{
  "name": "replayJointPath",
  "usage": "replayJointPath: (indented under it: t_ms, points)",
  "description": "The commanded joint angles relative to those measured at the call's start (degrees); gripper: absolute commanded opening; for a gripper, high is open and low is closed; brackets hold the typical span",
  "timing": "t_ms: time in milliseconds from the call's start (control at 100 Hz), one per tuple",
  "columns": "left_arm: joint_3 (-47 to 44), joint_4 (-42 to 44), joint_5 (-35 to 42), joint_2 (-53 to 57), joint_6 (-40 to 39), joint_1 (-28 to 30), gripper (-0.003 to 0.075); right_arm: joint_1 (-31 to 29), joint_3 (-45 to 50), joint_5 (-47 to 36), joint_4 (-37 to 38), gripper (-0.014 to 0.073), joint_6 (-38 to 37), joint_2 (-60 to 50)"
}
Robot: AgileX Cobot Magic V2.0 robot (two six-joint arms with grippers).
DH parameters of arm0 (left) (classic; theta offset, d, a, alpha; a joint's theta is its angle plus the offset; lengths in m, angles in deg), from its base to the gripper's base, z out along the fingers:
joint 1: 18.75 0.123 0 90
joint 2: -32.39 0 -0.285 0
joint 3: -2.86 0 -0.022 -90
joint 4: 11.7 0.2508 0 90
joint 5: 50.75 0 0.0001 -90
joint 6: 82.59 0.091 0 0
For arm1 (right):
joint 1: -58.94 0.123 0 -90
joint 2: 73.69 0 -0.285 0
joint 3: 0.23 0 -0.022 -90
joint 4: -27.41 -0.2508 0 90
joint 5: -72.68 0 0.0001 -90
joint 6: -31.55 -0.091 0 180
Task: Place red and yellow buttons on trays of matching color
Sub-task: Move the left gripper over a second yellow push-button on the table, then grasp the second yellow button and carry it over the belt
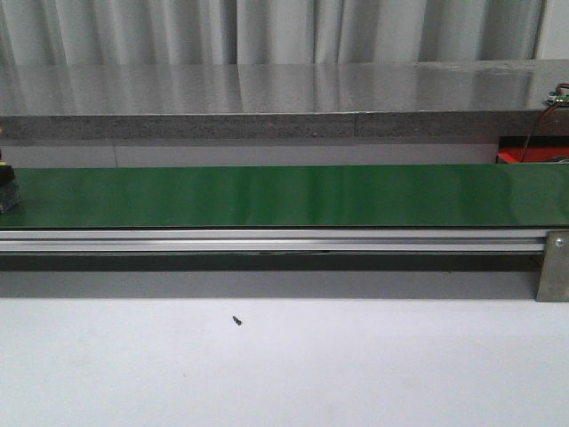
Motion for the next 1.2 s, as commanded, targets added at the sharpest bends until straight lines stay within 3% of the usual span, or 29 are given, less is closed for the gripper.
replayJointPath:
  t_ms: [0, 620, 1190]
  points:
    - [3.8, 0.0, 2.0, 1.5, -0.4, -0.1, 0.0557, -0.2, -1.3, -3.4, -0.4, -0.0069, 0.0, -0.2]
    - [7.0, -0.1, -1.2, -6.3, -0.4, -0.2, 0.054, -0.2, -1.3, -3.4, -0.4, -0.0069, 0.0, -0.2]
    - [8.7, -1.3, -2.6, -5.5, -0.4, -0.2, 0.0133, -0.2, -1.3, -3.4, -0.4, -0.0069, 0.0, -0.2]
